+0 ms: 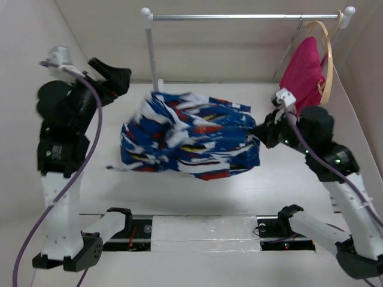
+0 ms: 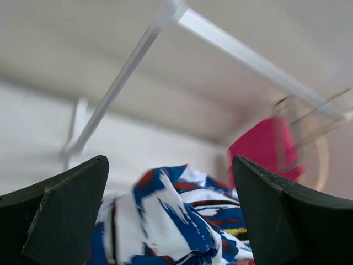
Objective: Place the trousers on the hanger
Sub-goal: Fold the trousers
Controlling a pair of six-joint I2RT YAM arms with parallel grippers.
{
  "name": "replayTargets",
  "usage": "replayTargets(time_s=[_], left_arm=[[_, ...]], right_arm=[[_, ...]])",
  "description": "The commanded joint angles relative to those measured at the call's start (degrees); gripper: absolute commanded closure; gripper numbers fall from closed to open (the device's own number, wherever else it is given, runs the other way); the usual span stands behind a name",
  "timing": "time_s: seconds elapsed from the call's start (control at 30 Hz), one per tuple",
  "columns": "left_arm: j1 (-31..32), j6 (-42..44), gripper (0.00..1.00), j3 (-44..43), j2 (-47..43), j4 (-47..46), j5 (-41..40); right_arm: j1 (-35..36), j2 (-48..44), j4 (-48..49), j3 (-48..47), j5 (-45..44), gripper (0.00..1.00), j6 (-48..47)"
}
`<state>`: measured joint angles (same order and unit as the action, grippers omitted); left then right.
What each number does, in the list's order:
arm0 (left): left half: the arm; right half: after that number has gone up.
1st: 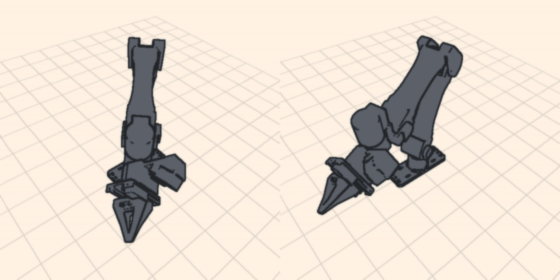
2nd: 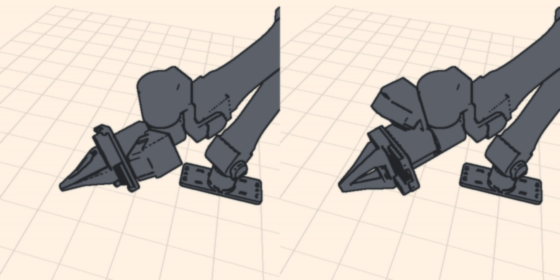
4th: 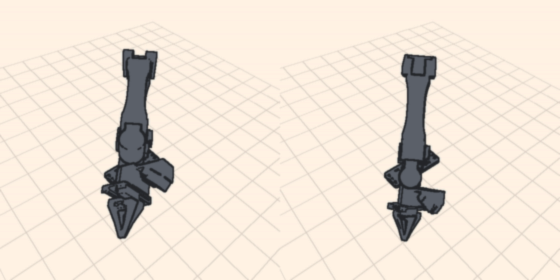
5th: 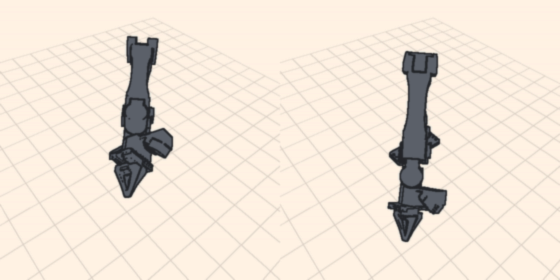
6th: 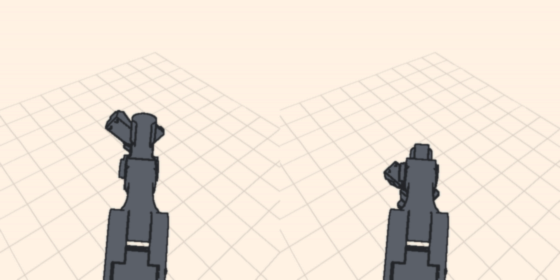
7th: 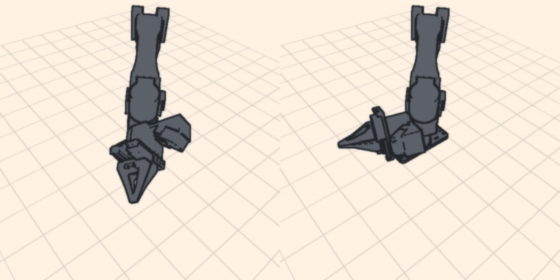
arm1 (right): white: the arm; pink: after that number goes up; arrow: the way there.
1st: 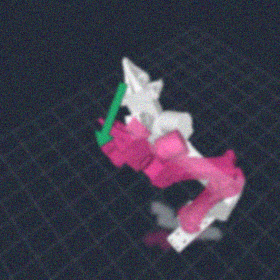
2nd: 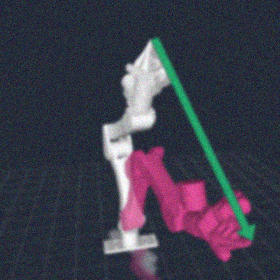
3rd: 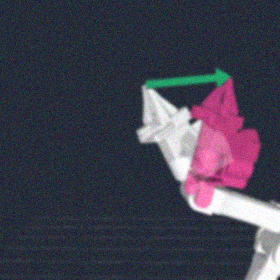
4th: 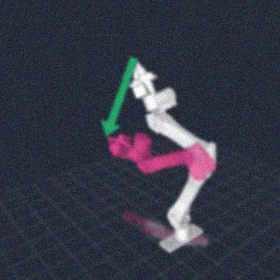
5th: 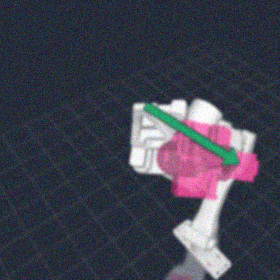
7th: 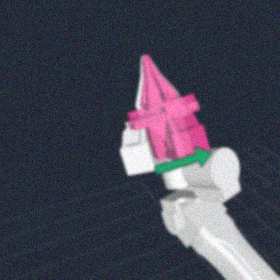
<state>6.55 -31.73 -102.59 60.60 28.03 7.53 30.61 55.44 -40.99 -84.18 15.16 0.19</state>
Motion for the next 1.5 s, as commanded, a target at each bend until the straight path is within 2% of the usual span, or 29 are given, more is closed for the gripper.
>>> replayTargets(time_s=[0.0,0.03,0.13,0.23,0.27,0.3,0.33,0.47,0.53,0.6,0.63,0.67,0.7,0.77,0.8,0.83,0.87,0.93,0.97,1.0,1.03,1.07,1.1,1.13,1.2,1.3,1.37,1.4,1.47], left_arm=[[0.13,2.02,0.09,10.19,4.7,7.56,-1.2],[0.13,2.8,0.08,14.13,4.97,7.56,-2.07],[0.13,3.16,0.08,23.61,6.02,6.42,-5.58],[0.13,2.37,0.08,33.02,6.46,3.62,-9.29],[0.13,1.67,0.09,34.98,6.38,1.96,-9.11],[0.13,1.06,0.09,36.56,6.37,1.24,-9.46],[0.13,0.44,0.1,39.8,6.37,0.54,-9.2],[0.13,-1.58,0.13,45.8,6.9,-4.9,-7.79],[0.13,-0.97,0.13,46.51,9.61,-5.27,-5.42],[0.13,0.51,0.12,46.16,11.55,-3.08,-4.46],[0.13,1.22,0.11,46.42,12.52,-2.9,-3.67],[0.13,1.84,0.11,46.95,12.53,-2.98,-2.62],[0.13,2.54,0.09,47.3,12.35,-3.42,0.18],[0.13,3.51,0.08,48.36,11.12,-4.38,1.34],[0.13,3.69,0.07,48.79,10.77,-5.52,2.83],[0.13,4.04,0.07,49.58,10.68,-6.31,3.62],[0.13,4.3,0.07,49.59,11.2,-7.02,4.42],[0.13,4.74,0.12,49.5,14.01,-6.76,5.39],[0.13,4.92,0.27,50.11,15.59,-8.07,5.13],[0.13,4.92,0.27,50.11,15.6,-8.08,5.82],[0.13,4.92,0.37,50.29,16.65,-8.6,6.44],[0.13,4.48,0.5,50.12,17.01,-9.13,6.97],[0.13,4.22,0.87,49.68,17.01,-8.96,6.89],[0.13,3.78,1.0,47.85,16.31,-8.35,6.45],[0.13,2.9,1.0,45.21,14.38,-5.63,4.18],[0.13,1.93,1.0,36.61,8.58,1.04,-1.35],[0.13,1.76,1.0,29.66,4.11,5.69,-4.44],[0.13,1.15,1.0,23.28,-0.52,9.81,-10.2],[0.13,0.7,1.0,22.18,-1.27,12.2,-11.3]], right_arm=[[-11.85,-3.39,-5.77,20.29,-4.86,1.0,-1.42],[-19.72,-4.45,-5.42,23.59,-4.79,1.0,-2.29],[-31.96,-6.92,-2.26,33.36,-3.04,1.0,-2.99],[-32.81,-5.0,1.61,35.48,-1.88,1.0,-0.73],[-33.33,-3.16,0.92,35.14,-1.89,0.79,-0.8],[-33.34,-2.54,0.91,34.62,-1.89,0.65,-0.89],[-33.34,-2.09,1.26,33.83,-1.28,0.43,-0.89],[-31.67,-2.7,1.09,31.45,-3.28,0.31,-1.33],[-28.43,-3.85,1.18,31.19,-4.61,0.32,-1.5],[-23.27,-4.37,1.18,31.18,-4.7,0.45,-1.5],[-21.05,-4.98,1.96,31.71,-4.09,0.56,-1.68],[-18.68,-5.08,4.06,32.67,-3.47,0.89,-1.33],[-16.4,-4.82,4.34,33.98,-3.29,0.99,-1.07],[-9.71,-2.71,4.78,34.87,-4.86,1.0,-0.36],[-7.87,-2.01,4.69,35.57,-7.92,0.94,1.47],[-5.76,-1.22,4.08,35.49,-9.52,0.69,1.66],[-5.22,0.01,3.82,35.49,-10.49,0.55,2.18],[-5.21,0.28,4.43,36.02,-12.16,0.32,2.89],[-7.21,0.63,6.26,36.71,-13.04,0.27,2.98],[-7.23,0.63,6.28,36.72,-13.14,0.27,2.98],[-8.28,1.24,6.62,37.16,-12.79,0.26,2.54],[-10.03,1.86,7.06,37.25,-12.18,0.26,2.28],[-10.57,3.52,7.24,37.34,-11.21,0.26,2.19],[-10.57,4.49,7.24,37.51,-10.94,0.26,2.01],[-10.57,6.34,8.64,38.74,-9.98,0.26,2.01],[-10.57,7.05,10.67,40.59,-9.18,0.26,2.45],[-10.57,6.79,10.93,40.76,-9.44,0.26,2.54],[-10.57,6.44,10.15,40.33,-9.88,0.26,1.41],[-10.57,6.7,9.71,40.15,-9.97,0.25,1.05]])
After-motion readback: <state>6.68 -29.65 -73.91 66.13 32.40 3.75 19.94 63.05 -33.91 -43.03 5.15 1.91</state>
